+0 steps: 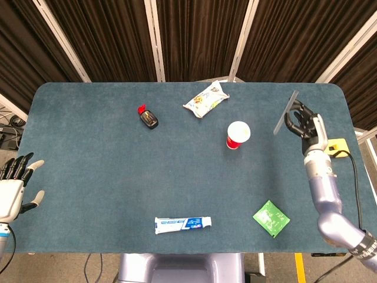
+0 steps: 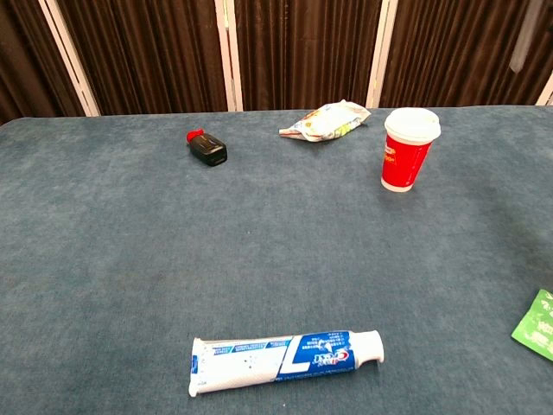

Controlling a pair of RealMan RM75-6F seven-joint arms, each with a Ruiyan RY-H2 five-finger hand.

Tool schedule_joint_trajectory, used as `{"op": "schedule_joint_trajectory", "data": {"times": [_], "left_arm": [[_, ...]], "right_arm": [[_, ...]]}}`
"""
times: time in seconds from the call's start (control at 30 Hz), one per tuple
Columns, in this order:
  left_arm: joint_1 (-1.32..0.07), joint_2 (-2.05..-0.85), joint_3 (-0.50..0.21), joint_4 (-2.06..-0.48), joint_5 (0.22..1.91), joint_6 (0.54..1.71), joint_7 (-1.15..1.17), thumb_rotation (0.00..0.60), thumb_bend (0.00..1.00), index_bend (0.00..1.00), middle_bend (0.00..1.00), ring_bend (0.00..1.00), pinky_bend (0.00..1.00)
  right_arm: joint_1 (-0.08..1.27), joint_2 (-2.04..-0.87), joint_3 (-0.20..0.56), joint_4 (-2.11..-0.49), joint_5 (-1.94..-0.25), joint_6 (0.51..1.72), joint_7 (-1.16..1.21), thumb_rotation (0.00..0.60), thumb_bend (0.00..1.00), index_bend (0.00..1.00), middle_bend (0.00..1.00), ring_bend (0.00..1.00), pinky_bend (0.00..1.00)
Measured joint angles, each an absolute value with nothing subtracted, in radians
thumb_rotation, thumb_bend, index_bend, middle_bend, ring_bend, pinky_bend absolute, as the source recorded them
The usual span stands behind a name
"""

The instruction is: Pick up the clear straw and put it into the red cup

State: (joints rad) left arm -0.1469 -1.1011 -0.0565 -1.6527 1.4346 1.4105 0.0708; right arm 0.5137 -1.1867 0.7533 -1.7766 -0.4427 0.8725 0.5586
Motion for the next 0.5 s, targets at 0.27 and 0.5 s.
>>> {"op": "schedule_joint_trajectory", "data": {"times": [0.27, 0.5], "left_arm": [[-0.147, -1.1, -0.058, -1.654, 1.431, 1.409, 0.067, 0.6, 0.38, 0.19, 0.0, 0.0, 0.0], [-0.148, -1.099, -0.059, -1.657, 1.427, 1.406, 0.065, 0.6, 0.38, 0.2, 0.0, 0.0, 0.0]], "right_arm": [[0.574, -1.278, 0.777, -1.726, -0.389, 0.888, 0.619, 0.6, 0.44, 0.54, 0.15, 0.0, 0.0], [0.6, -1.378, 0.778, -1.67, -0.413, 0.918, 0.674, 0.6, 0.43, 0.54, 0.15, 0.0, 0.0]]}}
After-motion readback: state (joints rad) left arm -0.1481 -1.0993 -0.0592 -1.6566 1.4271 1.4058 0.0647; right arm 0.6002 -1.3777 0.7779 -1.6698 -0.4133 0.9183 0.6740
